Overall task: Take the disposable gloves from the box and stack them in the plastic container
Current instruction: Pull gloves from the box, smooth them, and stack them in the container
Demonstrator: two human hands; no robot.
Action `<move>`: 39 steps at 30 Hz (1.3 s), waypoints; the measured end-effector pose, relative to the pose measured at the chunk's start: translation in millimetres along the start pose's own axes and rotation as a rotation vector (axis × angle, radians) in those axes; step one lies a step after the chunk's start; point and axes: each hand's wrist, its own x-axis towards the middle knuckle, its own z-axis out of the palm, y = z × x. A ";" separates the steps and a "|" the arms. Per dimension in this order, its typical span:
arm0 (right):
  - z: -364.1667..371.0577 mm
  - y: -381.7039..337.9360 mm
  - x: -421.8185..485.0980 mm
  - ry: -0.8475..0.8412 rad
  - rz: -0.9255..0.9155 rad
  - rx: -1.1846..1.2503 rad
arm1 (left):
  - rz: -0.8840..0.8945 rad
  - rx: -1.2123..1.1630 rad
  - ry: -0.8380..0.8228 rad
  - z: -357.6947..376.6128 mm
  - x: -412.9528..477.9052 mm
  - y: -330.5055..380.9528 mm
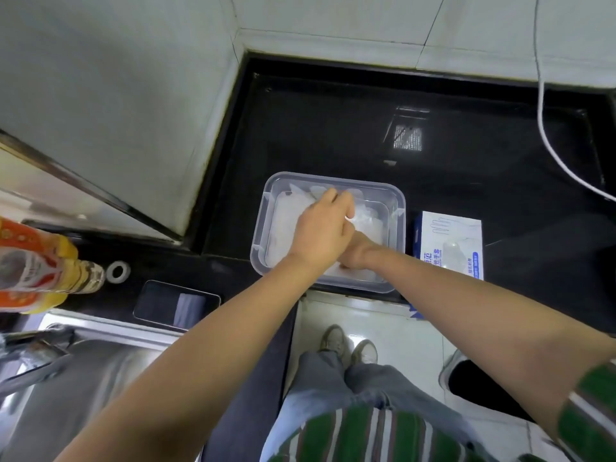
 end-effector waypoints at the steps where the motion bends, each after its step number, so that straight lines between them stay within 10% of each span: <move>1: -1.0 -0.8 -2.0 -0.011 -0.003 -0.016 | -0.093 -0.023 -0.146 6.1 3.6 2.1; 6: -6.1 9.1 -6.5 -0.084 0.106 0.263 | -0.508 0.041 -0.553 32.0 6.2 -30.7; 17: -10.8 8.8 -5.6 -0.143 0.258 0.494 | -0.417 0.262 -0.790 25.5 4.3 -56.5; 29: -79.5 56.8 -53.1 0.723 -0.060 0.498 | -0.147 0.274 -0.127 -4.0 23.9 39.7; 39: -36.3 160.7 -101.5 0.455 0.335 0.113 | 0.017 -0.091 -0.481 63.2 14.3 145.1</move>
